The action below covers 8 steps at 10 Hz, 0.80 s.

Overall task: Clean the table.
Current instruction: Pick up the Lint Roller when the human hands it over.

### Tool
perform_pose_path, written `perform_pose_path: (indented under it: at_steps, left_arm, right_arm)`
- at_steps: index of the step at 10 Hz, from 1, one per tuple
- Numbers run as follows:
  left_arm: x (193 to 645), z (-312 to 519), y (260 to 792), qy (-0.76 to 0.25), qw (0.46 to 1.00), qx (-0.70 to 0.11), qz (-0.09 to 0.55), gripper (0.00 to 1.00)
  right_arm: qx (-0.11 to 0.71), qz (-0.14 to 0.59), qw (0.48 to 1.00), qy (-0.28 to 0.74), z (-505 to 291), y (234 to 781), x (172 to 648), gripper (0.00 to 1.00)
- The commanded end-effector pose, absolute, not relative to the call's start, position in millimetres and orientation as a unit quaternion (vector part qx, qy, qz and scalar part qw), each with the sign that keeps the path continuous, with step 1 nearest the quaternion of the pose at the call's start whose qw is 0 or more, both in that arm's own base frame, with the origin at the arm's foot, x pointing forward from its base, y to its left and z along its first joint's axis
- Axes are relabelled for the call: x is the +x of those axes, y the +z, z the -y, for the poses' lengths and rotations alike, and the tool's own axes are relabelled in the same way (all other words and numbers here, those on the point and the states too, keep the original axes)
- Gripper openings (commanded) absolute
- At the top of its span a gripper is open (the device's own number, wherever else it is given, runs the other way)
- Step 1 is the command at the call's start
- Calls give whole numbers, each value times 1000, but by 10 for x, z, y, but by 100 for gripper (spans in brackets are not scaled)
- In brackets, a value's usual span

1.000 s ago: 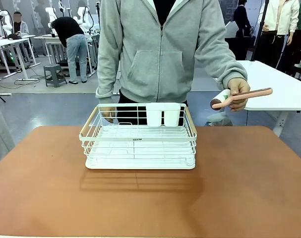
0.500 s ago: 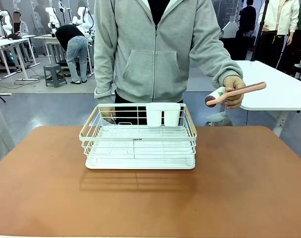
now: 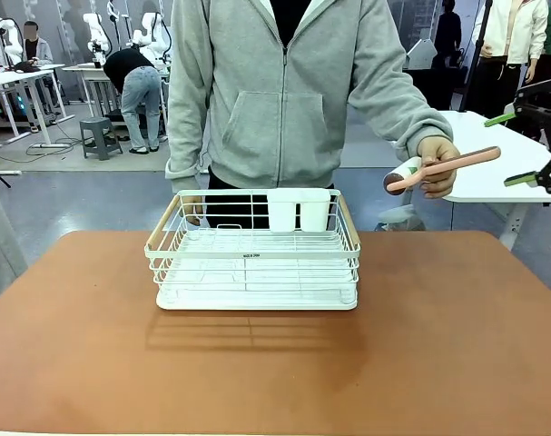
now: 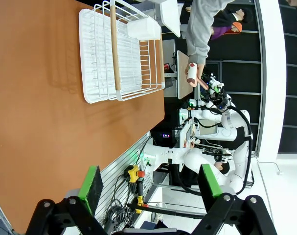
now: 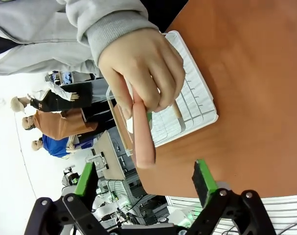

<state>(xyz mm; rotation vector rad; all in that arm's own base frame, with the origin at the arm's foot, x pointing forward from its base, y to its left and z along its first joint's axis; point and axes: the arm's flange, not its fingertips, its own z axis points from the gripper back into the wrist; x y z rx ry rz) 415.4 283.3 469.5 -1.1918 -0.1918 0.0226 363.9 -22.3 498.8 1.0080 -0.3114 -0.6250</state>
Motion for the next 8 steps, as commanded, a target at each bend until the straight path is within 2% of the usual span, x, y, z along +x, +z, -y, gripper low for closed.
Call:
perform_pose_path:
  at_steps: [1, 8]
  left_arm:
    - [4122, -2845, 4711, 9, 821, -563, 90, 100]
    - [4122, -2845, 4711, 9, 821, -563, 90, 100]
  right_arm:
    - [476, 150, 810, -307, 60, 4815, 3577, 100]
    - [492, 163, 796, -312, 29, 4647, 3794, 100]
